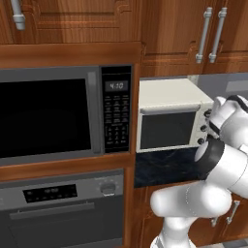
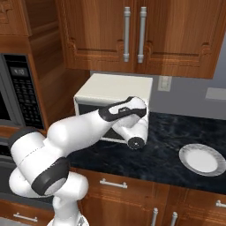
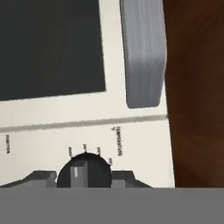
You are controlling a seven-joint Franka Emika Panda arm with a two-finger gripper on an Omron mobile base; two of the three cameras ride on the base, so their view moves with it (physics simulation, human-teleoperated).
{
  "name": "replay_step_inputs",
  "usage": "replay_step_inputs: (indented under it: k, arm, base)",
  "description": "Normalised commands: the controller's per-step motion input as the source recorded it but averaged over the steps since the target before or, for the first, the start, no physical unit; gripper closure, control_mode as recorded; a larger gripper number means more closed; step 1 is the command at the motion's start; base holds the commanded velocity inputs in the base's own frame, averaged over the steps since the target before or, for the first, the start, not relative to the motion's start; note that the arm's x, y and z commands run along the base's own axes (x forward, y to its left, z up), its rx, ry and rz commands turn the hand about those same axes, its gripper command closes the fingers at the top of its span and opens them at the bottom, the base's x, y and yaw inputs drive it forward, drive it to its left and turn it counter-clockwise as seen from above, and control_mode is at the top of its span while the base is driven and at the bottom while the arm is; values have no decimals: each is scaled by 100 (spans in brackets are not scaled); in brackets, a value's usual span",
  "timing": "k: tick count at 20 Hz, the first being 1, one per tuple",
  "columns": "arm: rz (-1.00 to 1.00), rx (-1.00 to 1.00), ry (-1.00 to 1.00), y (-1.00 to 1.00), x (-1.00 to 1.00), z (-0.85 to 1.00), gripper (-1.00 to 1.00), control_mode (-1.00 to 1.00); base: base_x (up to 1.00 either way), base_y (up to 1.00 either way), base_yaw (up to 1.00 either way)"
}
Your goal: Pull the toaster oven rack outwards. Pick up the baguette from the plate and place it on the toaster oven rack. Close the toaster oven door fully and set the temperature to the lowest setting.
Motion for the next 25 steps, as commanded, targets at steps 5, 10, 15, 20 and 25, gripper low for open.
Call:
replay_step_inputs:
  k: [5,10,15,20,25]
  arm:
    - [22,-94,9,0,5,-36,100,-100]
    - [24,-94,2,0,0,-48,100,-100]
    - [16,-87,-9,0,-7,-66,100,-100]
    - [18,-82,-26,0,-16,-66,100,-100]
    - [32,-71,-46,0,-33,-56,100,-100]
  base:
    - [0,0,0]
    - [0,0,0]
    - [0,0,0]
    - [0,0,0]
    - [0,0,0]
